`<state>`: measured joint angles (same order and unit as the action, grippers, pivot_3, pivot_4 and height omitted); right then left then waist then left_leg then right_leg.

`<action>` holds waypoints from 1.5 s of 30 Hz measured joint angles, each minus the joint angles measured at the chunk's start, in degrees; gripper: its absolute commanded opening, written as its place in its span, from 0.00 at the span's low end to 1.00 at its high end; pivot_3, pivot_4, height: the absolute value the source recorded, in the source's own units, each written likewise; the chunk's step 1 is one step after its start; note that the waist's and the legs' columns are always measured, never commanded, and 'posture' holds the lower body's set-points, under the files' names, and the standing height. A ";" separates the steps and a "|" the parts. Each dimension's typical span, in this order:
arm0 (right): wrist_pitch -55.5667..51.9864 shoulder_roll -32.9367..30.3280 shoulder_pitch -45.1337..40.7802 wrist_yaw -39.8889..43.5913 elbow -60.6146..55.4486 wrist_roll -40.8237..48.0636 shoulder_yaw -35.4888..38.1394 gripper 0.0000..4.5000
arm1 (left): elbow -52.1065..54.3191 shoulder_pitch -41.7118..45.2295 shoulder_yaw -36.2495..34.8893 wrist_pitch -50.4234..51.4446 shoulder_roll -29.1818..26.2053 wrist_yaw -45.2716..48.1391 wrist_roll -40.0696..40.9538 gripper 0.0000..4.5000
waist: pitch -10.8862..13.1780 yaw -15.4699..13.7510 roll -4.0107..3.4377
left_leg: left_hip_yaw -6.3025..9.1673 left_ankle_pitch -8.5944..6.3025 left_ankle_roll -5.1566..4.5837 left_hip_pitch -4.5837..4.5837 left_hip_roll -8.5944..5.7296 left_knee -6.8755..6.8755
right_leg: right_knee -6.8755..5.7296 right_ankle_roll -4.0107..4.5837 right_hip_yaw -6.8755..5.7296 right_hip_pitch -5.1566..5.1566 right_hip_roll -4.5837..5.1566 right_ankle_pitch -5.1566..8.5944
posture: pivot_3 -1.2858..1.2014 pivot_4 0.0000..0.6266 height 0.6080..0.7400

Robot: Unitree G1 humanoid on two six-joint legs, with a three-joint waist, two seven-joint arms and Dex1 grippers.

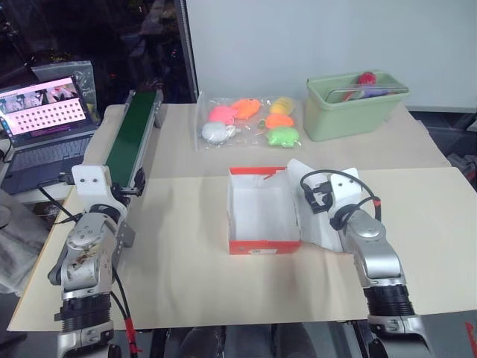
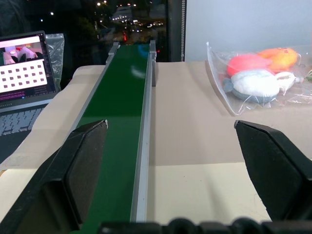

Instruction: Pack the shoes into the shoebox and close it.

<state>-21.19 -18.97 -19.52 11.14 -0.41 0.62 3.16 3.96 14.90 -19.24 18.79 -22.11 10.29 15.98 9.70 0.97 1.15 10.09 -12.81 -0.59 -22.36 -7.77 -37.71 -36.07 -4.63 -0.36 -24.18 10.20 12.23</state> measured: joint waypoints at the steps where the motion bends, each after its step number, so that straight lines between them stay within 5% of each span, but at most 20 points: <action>1: 0.00 0.00 0.00 0.00 0.00 0.00 0.00 0.99 | 0.00 0.00 0.00 0.01 0.00 0.00 0.00 1.00 | 0.00 0.00 0.00 | 0.00 0.00 0.00 0.00 0.00 0.00 | 0.00 0.00 0.00 0.00 0.00 0.00 | 0.52 0.24 1.00; 7: -6.78 0.47 -1.46 11.86 -9.56 13.78 0.14 0.99 | 0.00 -0.36 0.15 0.30 -0.52 0.87 -0.10 1.00 | 0.01 0.36 0.00 | -0.24 -0.11 -0.03 0.02 0.23 0.00 | 0.04 0.05 0.16 -0.05 -0.17 -0.05 | 0.52 0.24 1.00; 14: -19.43 -7.38 -6.22 30.37 -25.40 32.34 -5.45 0.99 | 0.00 -1.36 -0.69 0.30 -1.13 1.26 -0.05 1.00 | -0.04 -0.20 0.09 | -0.35 -0.37 0.15 0.09 0.77 -0.05 | 0.21 0.13 0.21 -0.05 -0.81 -0.14 | 0.52 0.24 1.00; 26: -17.46 -8.62 -10.76 36.37 -19.18 24.72 -19.36 0.99 | 2.64 -8.80 -5.97 3.02 -6.16 4.45 2.33 1.00 | -0.04 0.02 0.11 | -0.84 -0.47 0.21 0.19 0.93 -0.04 | 0.11 0.24 0.75 -0.32 -1.00 -0.21 | 0.52 0.24 1.00; 37: -16.03 -5.09 -10.82 34.13 -17.37 20.98 -20.59 0.99 | 4.16 -12.41 -10.99 9.01 -12.37 7.22 4.30 1.00 | -0.03 -0.24 0.15 | -0.94 -0.52 0.23 0.24 1.01 -0.05 | 0.13 0.29 0.87 -0.33 -1.06 -0.25 | 0.52 0.24 1.00; 45: -16.11 -4.86 -10.14 32.69 -17.43 20.89 -20.51 0.99 | 4.03 -12.53 -10.48 8.99 -11.38 7.04 4.27 1.00 | -0.03 -0.21 0.15 | -1.00 -0.56 0.27 0.27 1.10 -0.05 | 0.14 0.32 0.92 -0.33 -1.15 -0.27 | 0.52 0.24 1.00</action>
<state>-37.30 -23.82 -29.66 43.83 -17.84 21.51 -17.35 8.00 2.37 -29.72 27.78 -33.49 17.33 20.25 9.66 0.76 1.30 9.09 -13.37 -0.32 -22.09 -6.68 -37.76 -35.93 -4.31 0.55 -24.51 9.06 11.96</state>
